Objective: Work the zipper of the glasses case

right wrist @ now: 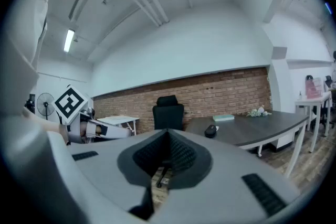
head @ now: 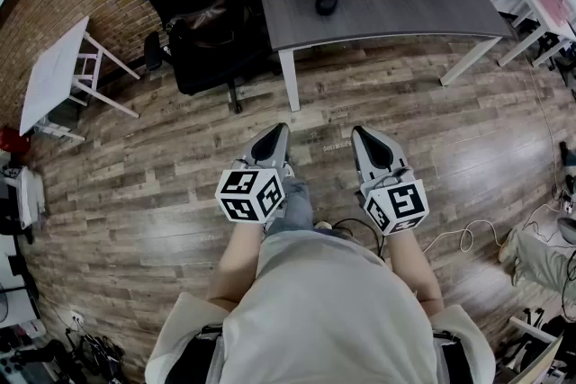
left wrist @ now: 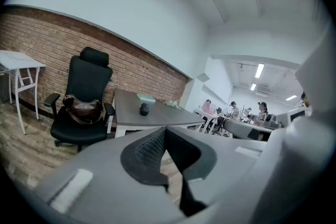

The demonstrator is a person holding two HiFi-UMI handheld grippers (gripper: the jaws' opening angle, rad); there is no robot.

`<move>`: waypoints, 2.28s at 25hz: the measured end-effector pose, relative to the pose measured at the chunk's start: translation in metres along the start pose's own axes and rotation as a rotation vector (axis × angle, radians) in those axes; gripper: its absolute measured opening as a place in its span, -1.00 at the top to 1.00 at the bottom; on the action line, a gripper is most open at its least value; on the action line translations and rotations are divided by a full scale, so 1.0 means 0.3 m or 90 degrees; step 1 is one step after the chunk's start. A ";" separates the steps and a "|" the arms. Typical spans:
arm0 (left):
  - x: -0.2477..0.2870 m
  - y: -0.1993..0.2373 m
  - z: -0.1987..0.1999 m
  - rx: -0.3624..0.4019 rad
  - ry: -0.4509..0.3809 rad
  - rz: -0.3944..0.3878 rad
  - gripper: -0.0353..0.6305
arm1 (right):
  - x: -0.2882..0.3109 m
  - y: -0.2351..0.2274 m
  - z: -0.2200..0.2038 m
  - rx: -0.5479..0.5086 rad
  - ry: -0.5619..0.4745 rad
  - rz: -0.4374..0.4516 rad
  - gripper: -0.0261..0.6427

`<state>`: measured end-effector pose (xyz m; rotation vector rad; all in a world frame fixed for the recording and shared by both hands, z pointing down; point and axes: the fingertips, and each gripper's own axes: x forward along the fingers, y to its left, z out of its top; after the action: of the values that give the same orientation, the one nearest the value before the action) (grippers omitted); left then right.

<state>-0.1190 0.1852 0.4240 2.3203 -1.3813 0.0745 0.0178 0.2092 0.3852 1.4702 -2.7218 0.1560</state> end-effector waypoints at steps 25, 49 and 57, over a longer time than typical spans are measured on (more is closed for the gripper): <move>-0.193 -0.234 -0.121 0.040 0.018 -0.073 0.14 | -0.280 0.122 -0.055 0.004 0.018 0.041 0.34; 0.401 -0.053 0.083 0.070 0.055 -0.102 0.05 | 0.199 -0.287 -0.022 0.026 0.044 0.014 -0.02; 0.699 0.105 0.266 0.077 0.061 -0.122 0.05 | 0.509 -0.458 0.069 0.020 0.027 -0.007 -0.03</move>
<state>-0.0545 -0.0320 0.4179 2.5018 -1.1311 0.2142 0.0490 0.0053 0.3871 1.4714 -2.6902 0.2280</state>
